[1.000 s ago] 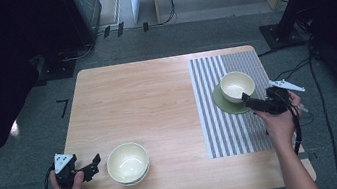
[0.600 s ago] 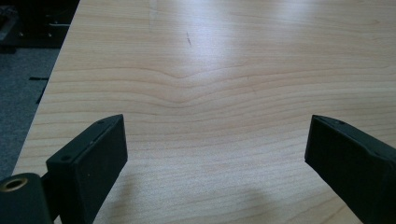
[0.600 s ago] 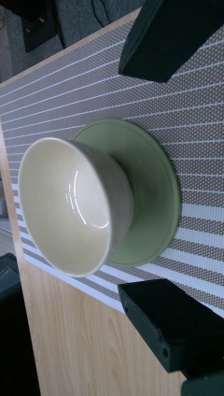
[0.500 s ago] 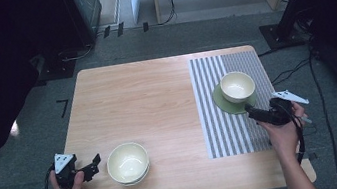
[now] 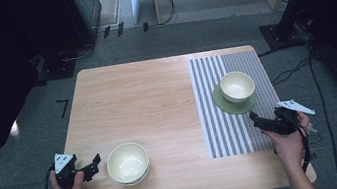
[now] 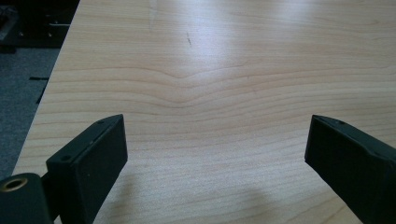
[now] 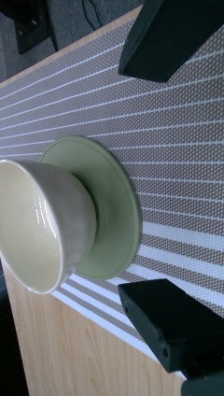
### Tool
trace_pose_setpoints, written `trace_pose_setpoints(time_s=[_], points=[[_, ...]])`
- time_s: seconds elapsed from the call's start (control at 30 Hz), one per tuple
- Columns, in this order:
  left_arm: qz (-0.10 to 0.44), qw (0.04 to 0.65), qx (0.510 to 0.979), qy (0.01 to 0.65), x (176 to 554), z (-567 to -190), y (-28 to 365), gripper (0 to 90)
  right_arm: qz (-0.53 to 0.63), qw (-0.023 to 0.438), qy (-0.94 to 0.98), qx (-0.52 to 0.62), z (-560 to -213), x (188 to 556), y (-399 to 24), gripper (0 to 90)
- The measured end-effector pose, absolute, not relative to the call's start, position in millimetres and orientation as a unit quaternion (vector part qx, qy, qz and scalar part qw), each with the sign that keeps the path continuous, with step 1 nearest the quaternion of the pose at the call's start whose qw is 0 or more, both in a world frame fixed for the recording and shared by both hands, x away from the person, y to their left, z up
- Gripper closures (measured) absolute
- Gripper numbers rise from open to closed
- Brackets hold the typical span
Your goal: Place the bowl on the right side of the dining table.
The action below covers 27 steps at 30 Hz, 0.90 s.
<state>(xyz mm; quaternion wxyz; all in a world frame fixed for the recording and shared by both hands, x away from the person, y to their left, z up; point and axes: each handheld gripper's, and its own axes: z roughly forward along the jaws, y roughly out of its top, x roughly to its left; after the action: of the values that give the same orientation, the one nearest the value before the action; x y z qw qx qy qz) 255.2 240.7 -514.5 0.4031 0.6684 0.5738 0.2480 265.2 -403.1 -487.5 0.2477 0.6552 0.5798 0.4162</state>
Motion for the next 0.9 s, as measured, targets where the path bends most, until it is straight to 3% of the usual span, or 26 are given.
trace_pose_setpoints(time_s=[0.9], points=[[0.247,0.403,0.669,0.574,255,-515,241,5.4,0.394,0.252,0.592,0.656,-509,232,-420,0.0]])
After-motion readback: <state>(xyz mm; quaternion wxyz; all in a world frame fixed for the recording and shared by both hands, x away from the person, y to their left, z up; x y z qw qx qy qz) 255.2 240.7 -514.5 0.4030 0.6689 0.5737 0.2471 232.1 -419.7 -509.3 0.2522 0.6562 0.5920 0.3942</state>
